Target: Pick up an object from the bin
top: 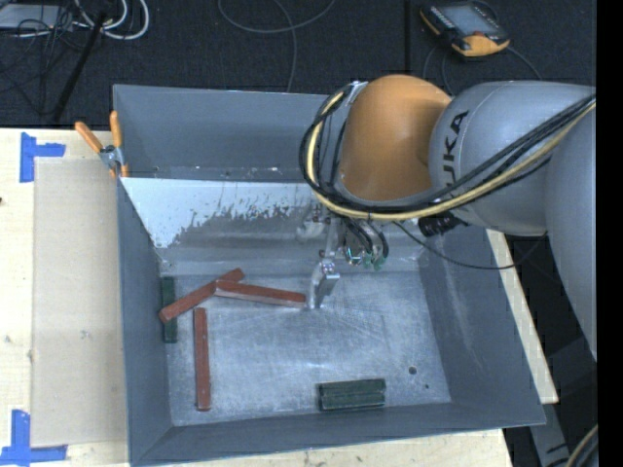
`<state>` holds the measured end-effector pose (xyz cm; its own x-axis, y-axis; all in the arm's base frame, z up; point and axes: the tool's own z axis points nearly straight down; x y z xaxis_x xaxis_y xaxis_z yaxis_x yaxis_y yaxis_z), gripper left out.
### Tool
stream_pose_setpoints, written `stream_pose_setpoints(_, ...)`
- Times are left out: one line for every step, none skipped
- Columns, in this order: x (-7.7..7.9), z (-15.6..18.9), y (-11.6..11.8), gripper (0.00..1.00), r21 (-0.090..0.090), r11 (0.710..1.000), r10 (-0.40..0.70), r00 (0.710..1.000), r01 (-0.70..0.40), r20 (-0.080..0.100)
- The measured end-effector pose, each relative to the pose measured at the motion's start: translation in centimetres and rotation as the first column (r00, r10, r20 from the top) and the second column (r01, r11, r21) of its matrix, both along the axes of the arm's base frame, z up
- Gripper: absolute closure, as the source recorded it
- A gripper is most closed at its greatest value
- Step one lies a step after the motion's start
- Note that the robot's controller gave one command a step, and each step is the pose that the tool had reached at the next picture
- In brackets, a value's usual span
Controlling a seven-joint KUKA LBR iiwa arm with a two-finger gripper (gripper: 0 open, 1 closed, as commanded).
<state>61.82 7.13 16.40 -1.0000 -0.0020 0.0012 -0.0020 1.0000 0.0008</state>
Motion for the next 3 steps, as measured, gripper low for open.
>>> stream_pose_setpoints(-0.5,-8.7,0.2,1.00,0.001,0.999,0.039,0.999,-0.039,0.014)
stream_pose_setpoints(-0.5,-8.7,0.2,1.00,0.001,0.999,0.039,0.999,-0.039,0.014)
stream_pose_setpoints(-2.9,8.1,0.7,1.00,0.000,0.956,0.294,0.956,-0.294,0.000)
